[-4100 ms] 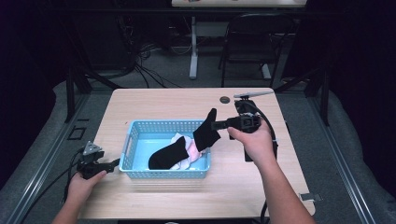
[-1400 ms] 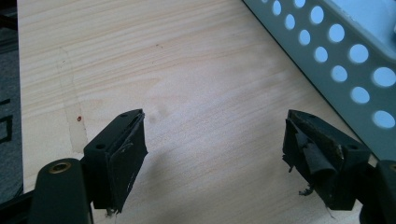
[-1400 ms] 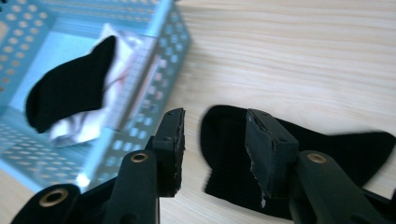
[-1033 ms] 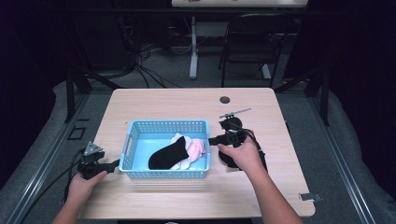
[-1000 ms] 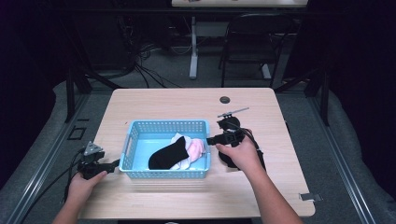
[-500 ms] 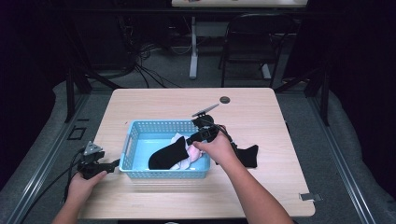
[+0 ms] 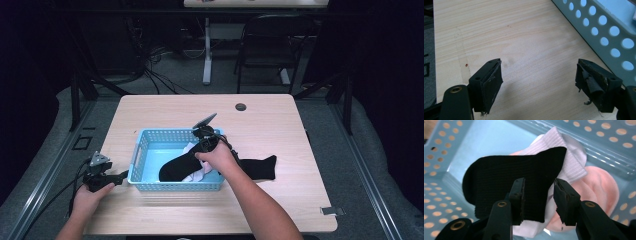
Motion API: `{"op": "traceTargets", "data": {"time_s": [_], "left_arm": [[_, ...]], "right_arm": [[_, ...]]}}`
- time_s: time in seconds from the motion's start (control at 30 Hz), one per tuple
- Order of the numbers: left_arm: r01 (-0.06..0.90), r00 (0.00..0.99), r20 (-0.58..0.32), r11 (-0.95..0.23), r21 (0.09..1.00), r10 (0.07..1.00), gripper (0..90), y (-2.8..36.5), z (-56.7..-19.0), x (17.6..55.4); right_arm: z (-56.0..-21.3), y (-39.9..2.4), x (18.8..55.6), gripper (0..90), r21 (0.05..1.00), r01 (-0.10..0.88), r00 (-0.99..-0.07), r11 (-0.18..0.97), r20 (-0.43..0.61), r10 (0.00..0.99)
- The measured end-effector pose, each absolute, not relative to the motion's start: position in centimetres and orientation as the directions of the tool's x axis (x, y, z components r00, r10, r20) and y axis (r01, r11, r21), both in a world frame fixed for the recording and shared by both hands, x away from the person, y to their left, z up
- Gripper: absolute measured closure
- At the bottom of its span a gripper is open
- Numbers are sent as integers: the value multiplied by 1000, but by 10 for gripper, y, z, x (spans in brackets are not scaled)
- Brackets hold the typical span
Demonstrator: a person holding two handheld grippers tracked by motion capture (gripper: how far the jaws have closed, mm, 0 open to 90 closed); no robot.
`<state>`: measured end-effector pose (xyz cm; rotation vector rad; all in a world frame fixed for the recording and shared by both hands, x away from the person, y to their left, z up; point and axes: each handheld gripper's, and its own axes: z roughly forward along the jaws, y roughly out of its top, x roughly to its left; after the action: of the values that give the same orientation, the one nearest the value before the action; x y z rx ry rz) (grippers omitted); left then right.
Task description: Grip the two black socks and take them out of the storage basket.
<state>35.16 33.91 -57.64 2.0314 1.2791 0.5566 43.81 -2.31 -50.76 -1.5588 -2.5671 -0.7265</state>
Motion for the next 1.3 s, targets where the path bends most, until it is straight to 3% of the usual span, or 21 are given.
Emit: {"op": "traceTargets", "data": {"time_s": [0.57, 0.93, 1.3], "left_arm": [[619, 433, 7, -303, 725, 901, 214, 339, -576, 352], [619, 433, 6, -302, 725, 902, 214, 339, -576, 352], [620, 432, 6, -302, 724, 902, 214, 338, -576, 351]], "right_arm": [[-529, -11, 447, 562, 252, 880, -463, 404, 262, 847], [-519, -3, 435, 810, 309, 857, -496, 412, 280, 822], [-488, 1, 418, 860, 382, 803, -572, 458, 276, 773]]}}
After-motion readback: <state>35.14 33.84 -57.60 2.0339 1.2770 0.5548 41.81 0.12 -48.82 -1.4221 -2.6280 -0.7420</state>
